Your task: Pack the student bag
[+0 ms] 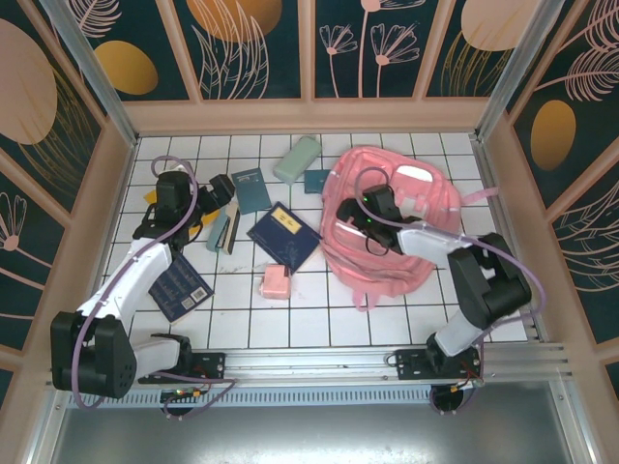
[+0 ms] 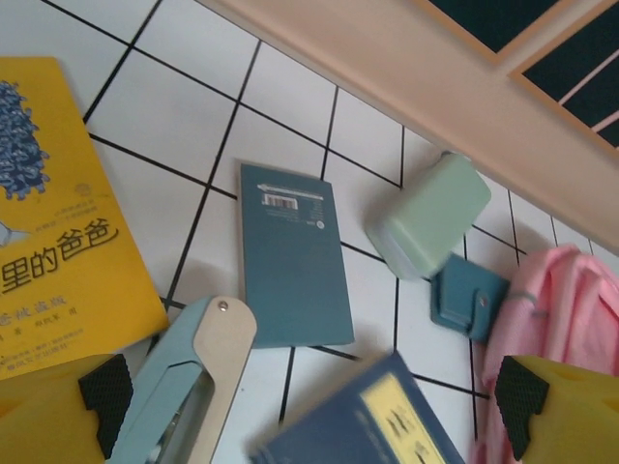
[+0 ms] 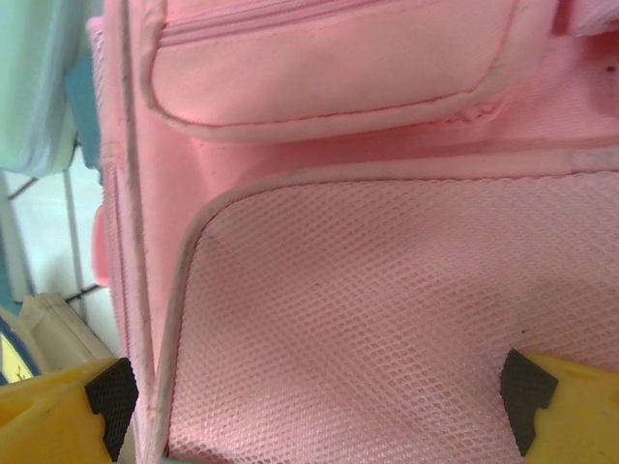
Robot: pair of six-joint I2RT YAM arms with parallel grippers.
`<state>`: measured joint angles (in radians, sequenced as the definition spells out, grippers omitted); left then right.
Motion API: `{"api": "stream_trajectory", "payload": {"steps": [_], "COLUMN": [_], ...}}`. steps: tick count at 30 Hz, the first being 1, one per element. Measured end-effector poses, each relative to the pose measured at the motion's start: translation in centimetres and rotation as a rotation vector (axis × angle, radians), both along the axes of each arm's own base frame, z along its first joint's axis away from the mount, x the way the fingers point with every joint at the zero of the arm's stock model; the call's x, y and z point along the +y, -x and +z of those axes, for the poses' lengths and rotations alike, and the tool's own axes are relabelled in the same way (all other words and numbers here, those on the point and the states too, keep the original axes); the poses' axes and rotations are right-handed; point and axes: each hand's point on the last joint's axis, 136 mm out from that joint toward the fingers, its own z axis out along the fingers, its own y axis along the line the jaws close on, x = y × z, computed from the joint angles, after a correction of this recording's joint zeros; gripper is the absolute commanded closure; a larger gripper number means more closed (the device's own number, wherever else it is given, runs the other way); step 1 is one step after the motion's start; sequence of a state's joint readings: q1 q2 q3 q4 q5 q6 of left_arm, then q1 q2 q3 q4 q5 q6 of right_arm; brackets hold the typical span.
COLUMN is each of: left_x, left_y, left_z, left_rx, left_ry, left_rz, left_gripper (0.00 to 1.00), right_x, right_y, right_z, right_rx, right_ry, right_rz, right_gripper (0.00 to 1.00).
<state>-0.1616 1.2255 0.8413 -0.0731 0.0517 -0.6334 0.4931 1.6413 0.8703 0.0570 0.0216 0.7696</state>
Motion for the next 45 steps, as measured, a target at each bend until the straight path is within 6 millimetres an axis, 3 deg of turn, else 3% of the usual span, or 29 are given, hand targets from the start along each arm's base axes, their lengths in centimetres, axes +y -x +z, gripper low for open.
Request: {"api": "stream_trajectory", "payload": {"steps": [6,13,15,19,23,26,29,32,40,45], "left_x": [-2.1,-8.0,-10.1,-14.1,-18.1,-21.0,-23.4,-24.8,-24.3,-23.7], "left_y": [0.4,0.8,0.8,1.1,1.9,3.3,4.6,5.2,4.0,2.2], "left_z": [0.5,-0.8,-1.7,-3.9,-6.3,-8.5,-10.7,-12.6,-14.9,-14.9], "left_rx": [-0.005,0.045,0.073,0.148,0.232,0.305,0.371,0.422,0.510,0.502], "left_ry": [0.003,0.008,0.007,0.016,0.024,0.026,0.015,0.006,-0.086,-0.185], "left_rz": [-0.053,-0.184,-0.226,-0.292,-0.350,-0.401,-0.443,-0.457,-0.381,-0.341], "left_gripper": [0.10,0.16,0.18,0.22,0.26,0.28,0.32,0.42,0.93,0.98], "right_x": [5.0,6.1,5.2,1.2,-4.6,-9.7,-13.0,-14.3,-13.8,-13.5], "right_y": [-3.4,-4.0,-3.6,-2.2,-1.2,-1.0,-0.7,-0.8,-0.5,0.9], "right_z": [1.0,2.8,3.2,4.4,5.3,5.0,4.1,3.5,0.4,-1.2], "right_rx": [-0.002,-0.015,-0.025,-0.056,-0.081,-0.075,-0.061,-0.049,0.017,0.033], "right_ry": [-0.062,-0.055,-0.027,0.050,0.113,0.161,0.204,0.224,0.211,0.198], "right_rz": [0.077,0.125,0.117,0.067,-0.018,-0.102,-0.141,-0.134,-0.056,-0.045], "right_gripper": [0.01,0.01,0.01,0.01,0.01,0.01,0.05,0.16,0.44,0.48]}}
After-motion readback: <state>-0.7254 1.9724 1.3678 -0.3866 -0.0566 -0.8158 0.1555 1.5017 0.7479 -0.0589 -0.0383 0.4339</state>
